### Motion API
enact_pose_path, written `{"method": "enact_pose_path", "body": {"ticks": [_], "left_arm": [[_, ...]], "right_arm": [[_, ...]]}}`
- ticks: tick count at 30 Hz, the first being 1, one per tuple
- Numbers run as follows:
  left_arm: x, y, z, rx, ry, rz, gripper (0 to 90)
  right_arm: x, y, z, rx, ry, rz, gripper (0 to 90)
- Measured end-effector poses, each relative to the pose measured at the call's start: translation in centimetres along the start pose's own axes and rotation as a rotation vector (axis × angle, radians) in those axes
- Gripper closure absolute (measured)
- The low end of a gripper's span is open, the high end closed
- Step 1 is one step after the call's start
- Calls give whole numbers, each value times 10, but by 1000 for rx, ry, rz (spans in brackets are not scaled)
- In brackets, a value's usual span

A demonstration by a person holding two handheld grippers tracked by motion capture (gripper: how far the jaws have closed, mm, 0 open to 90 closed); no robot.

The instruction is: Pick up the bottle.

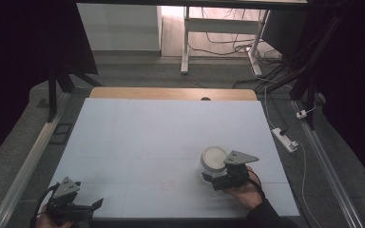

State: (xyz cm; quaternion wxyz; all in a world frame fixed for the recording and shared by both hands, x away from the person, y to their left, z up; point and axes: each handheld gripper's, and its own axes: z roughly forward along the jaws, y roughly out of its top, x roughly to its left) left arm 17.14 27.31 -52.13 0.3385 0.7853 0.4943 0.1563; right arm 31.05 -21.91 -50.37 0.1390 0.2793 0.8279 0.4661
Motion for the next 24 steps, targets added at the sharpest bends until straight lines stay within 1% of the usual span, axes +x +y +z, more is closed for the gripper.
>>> {"method": "enact_pose_path", "body": {"ticks": [4, 7, 8, 9, 12, 14, 15, 17, 20, 23, 24], "left_arm": [[0, 0, 0, -1, -1, 1, 0], [0, 0, 0, -1, -1, 1, 0], [1, 0, 0, -2, -1, 0, 0], [1, 0, 0, -1, -2, -1, 0], [1, 0, -1, -3, -2, -5, 0], [1, 0, -1, -3, -2, -5, 0], [1, 0, -1, -3, -2, -5, 0], [1, 0, -1, -3, -2, -5, 0], [1, 0, -1, -1, -3, -6, 0], [1, 0, -1, -2, -3, -6, 0], [1, 0, -1, -1, -3, -6, 0]], "right_arm": [[2, 5, -1, 1, 9, 1, 64], [4, 11, -2, -12, 26, 5, 64], [5, 14, -2, -17, 30, 2, 64], [7, 19, -3, -25, 31, -15, 64], [8, 26, -3, -26, 32, -18, 64], [9, 29, -2, -29, 37, -12, 64], [9, 33, -1, -37, 46, -5, 65], [10, 37, -1, -40, 47, -15, 65], [12, 41, 0, -46, 51, -16, 65], [15, 46, 2, -59, 68, -20, 65], [17, 50, 4, -62, 70, -33, 65]]}}
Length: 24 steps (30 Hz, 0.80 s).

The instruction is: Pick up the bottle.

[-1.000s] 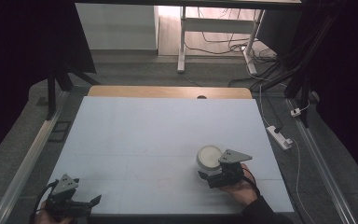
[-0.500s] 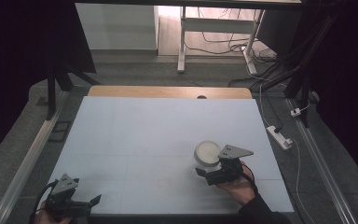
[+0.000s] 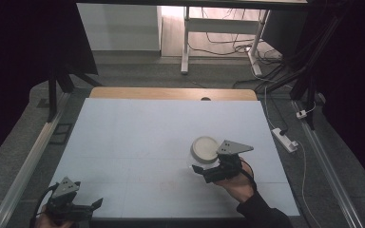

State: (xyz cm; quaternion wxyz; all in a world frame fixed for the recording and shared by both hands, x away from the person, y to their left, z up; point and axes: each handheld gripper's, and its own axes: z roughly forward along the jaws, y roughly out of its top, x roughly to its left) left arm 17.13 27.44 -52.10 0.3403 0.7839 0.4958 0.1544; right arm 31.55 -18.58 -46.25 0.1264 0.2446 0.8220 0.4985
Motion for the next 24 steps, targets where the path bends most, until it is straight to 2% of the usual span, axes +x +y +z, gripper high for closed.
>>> {"method": "enact_pose_path", "body": {"ticks": [3, 10, 17, 24], "left_arm": [[0, 0, 0, -1, 0, 0, 0], [0, 0, 0, -1, 0, 1, 0], [0, 0, 0, -2, -1, 2, 0], [0, 0, 0, -5, -3, 3, 0]], "right_arm": [[3, 5, 5, -4, 9, -24, 64], [9, 13, 14, -14, 55, -32, 64], [15, 23, 32, 19, 77, -66, 64], [20, 32, 45, 30, 102, -86, 65]]}}
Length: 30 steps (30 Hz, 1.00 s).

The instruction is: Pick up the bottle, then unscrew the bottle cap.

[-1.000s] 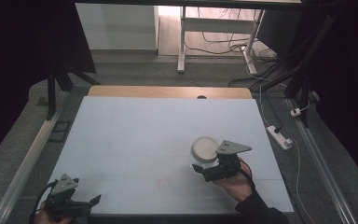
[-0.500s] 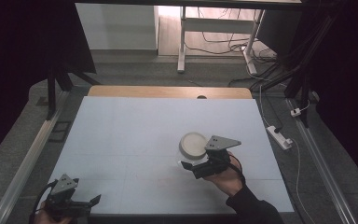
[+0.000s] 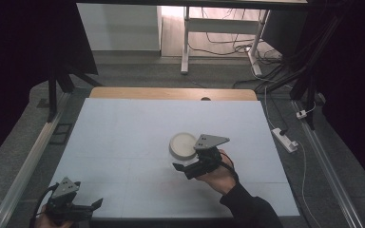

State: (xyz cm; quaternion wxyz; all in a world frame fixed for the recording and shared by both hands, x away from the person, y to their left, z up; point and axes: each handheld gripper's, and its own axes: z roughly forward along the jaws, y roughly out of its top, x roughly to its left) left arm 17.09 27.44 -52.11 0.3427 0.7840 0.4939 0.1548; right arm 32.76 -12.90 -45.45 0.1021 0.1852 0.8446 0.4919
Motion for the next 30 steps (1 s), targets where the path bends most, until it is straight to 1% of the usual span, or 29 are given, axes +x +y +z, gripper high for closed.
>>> {"method": "enact_pose_path", "body": {"ticks": [4, 7, 10, 14, 15, 19, 25, 28, 30], "left_arm": [[0, 0, 0, 3, 1, 9, 0], [0, 0, 0, 4, 1, 12, 0], [-1, 0, 0, 5, 1, 13, 0], [-1, 0, 0, 6, 0, 14, 0], [-1, 0, 0, 6, -1, 15, 0], [-1, 0, 0, 9, -6, 9, 0], [1, 0, 0, 6, -15, -7, 0], [2, 1, 0, 4, -29, -8, 0], [1, 2, -2, -7, -37, 3, 0]], "right_arm": [[2, -1, 9, 22, 14, 3, 65], [4, -3, 12, 37, 15, 1, 65], [6, -4, 14, 40, 21, -1, 65], [14, -4, 18, 53, 25, -25, 64], [16, -4, 19, 53, 33, -29, 64], [18, -4, 19, 51, 36, -29, 64], [16, -4, 15, 41, 31, -23, 64], [15, -4, 14, 35, 29, -21, 64], [15, -4, 13, 32, 29, -24, 64]]}}
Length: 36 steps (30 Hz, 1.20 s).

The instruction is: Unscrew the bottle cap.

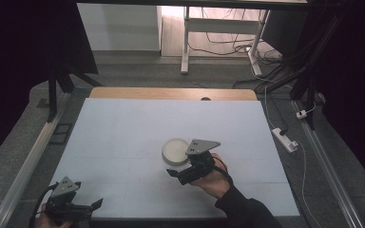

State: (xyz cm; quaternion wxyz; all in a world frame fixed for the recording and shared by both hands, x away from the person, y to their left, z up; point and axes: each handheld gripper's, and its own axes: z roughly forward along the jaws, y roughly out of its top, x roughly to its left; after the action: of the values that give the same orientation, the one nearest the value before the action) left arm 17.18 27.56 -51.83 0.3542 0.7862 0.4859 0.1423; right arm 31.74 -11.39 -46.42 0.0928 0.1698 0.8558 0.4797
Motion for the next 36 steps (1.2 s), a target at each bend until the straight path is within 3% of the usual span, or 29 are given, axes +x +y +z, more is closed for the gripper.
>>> {"method": "enact_pose_path", "body": {"ticks": [8, 14, 17, 20, 24, 28, 31, 36], "left_arm": [[-1, 14, -3, -60, -55, 62, 0], [-7, 32, 0, -112, -96, 142, 3], [-12, 45, 3, -143, -96, 180, 4], [-15, 59, 7, -183, -160, 196, 3], [-20, 81, 13, -153, -207, 205, 14], [-26, 101, 20, -158, -256, 262, 4], [-30, 115, 26, -175, -268, 307, 0], [-32, 135, 34, -197, -341, 337, 0]], "right_arm": [[3, 1, 0, -9, 18, -17, 64], [4, 1, -2, -15, 19, -21, 64], [4, 1, -4, -18, 21, -26, 64], [4, 1, -5, -23, 25, -28, 64], [4, 1, -5, -20, 34, -37, 65], [5, 1, -5, -17, 42, -38, 65], [6, 1, -4, -18, 49, -42, 65], [5, 1, -5, -18, 53, -46, 65]]}}
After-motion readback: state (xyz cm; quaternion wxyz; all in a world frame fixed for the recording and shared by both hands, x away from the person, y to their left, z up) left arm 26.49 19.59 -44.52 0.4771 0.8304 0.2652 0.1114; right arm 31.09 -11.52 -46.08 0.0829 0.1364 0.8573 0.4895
